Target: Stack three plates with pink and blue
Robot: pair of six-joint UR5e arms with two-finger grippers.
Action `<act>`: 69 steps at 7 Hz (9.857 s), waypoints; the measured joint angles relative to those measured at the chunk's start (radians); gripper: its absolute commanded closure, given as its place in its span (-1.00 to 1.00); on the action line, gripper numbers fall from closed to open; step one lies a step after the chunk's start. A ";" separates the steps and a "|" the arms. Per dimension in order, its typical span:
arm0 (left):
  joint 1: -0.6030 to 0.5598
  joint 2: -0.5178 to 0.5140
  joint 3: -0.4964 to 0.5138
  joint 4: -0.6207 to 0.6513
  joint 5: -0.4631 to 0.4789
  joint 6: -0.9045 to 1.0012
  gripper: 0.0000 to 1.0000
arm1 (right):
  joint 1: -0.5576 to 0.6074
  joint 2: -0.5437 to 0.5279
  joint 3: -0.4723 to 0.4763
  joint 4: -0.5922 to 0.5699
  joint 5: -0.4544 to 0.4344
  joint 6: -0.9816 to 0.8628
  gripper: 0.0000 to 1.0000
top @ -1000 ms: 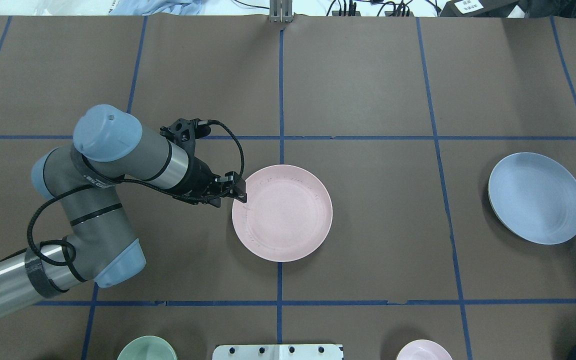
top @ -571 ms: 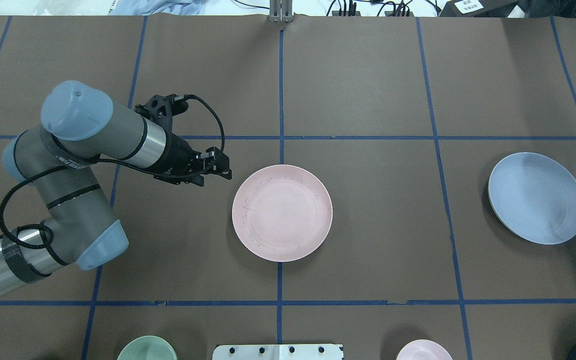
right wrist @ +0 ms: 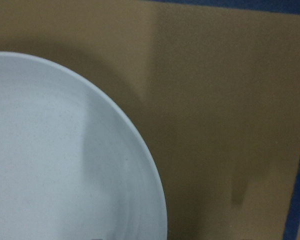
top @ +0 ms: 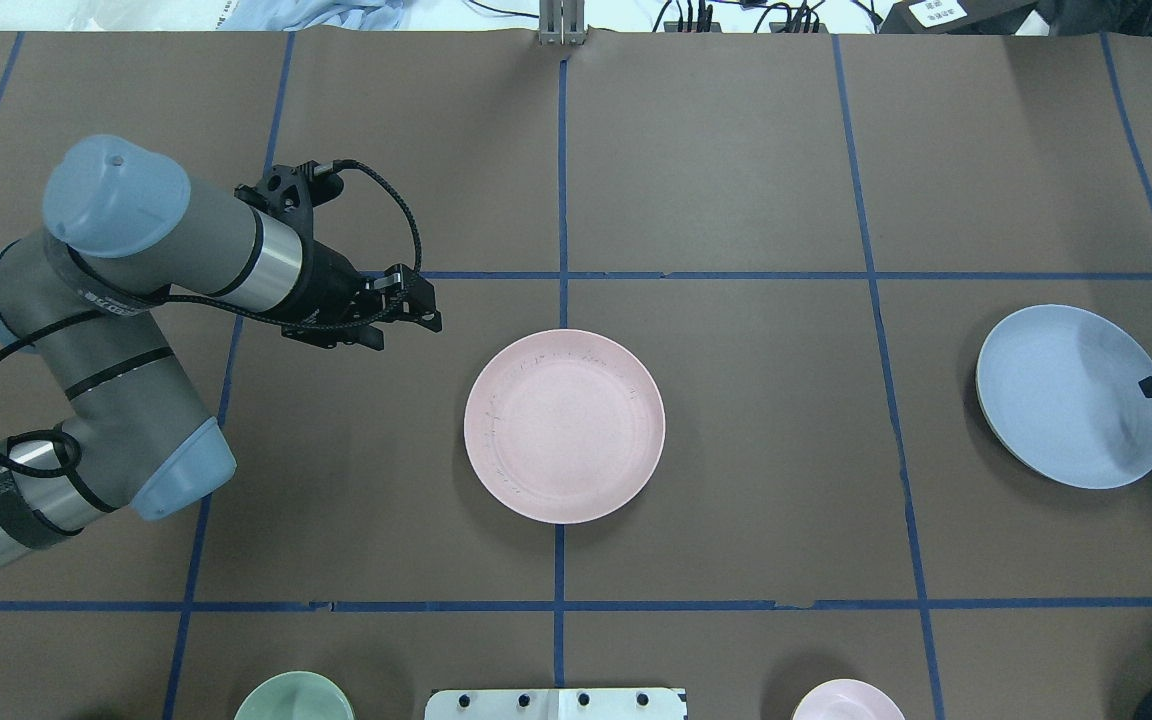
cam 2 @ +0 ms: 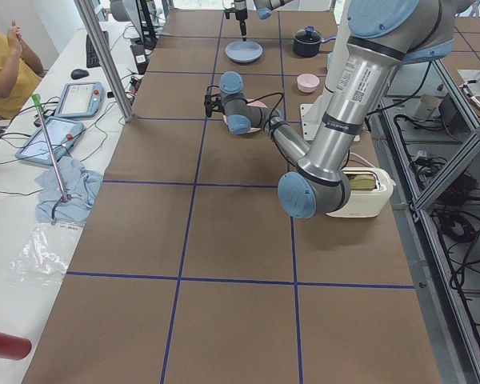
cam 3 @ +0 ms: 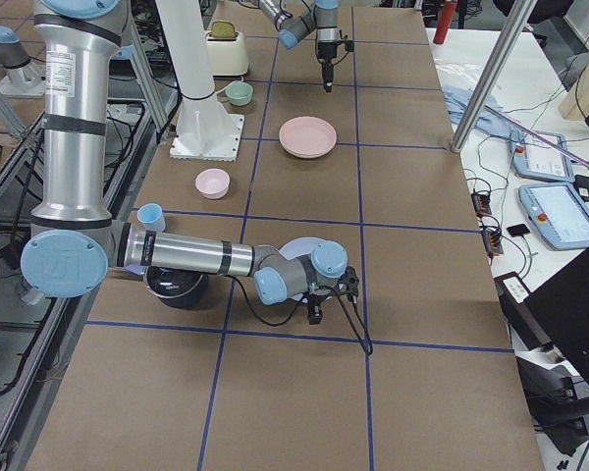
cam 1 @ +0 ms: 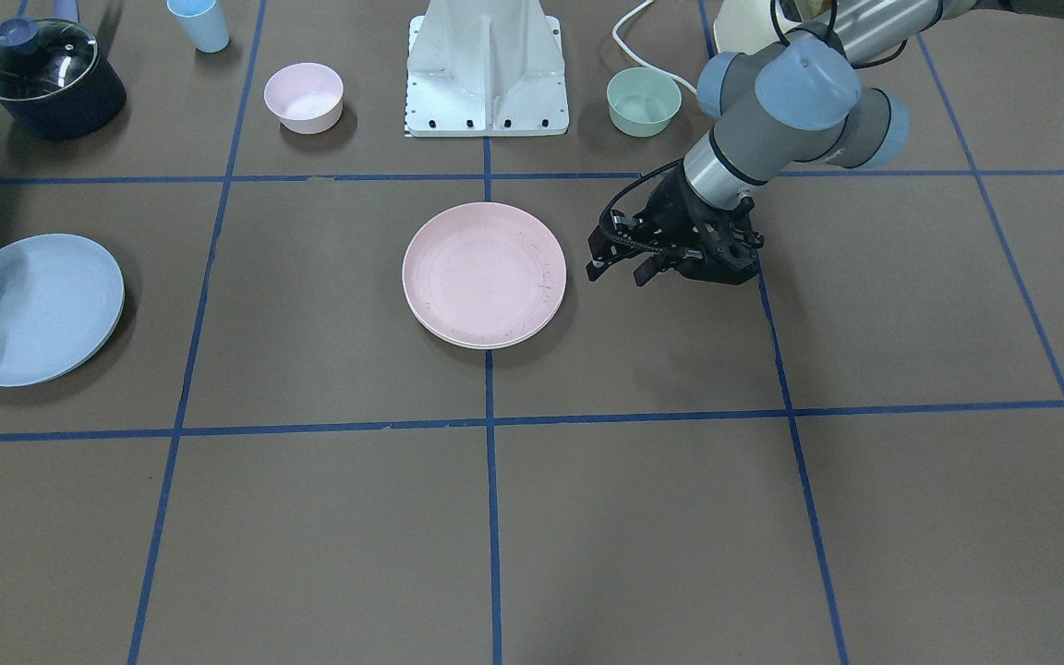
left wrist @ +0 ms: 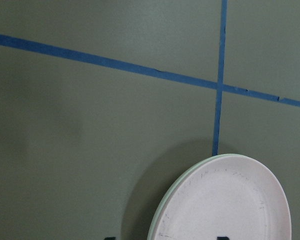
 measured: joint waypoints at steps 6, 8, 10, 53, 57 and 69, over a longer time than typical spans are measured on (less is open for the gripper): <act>-0.003 0.009 -0.007 -0.002 -0.002 0.009 -0.53 | -0.027 0.014 -0.034 0.010 0.003 0.009 1.00; -0.004 0.019 -0.013 -0.004 0.001 0.010 -0.53 | -0.027 0.023 -0.033 0.009 0.018 0.011 1.00; -0.005 0.021 -0.019 -0.004 0.002 0.010 -0.53 | -0.026 0.031 -0.018 0.008 0.046 0.011 1.00; -0.915 0.459 0.140 0.336 -0.250 1.565 -1.00 | 0.278 0.041 0.288 -0.524 -0.080 -0.267 -1.00; -0.934 0.469 0.093 0.413 -0.241 1.569 -1.00 | 0.278 0.036 0.282 -0.515 -0.086 -0.262 -1.00; -0.933 0.496 0.037 0.380 -0.241 1.563 -1.00 | 0.272 0.051 0.264 -0.513 -0.082 -0.260 -1.00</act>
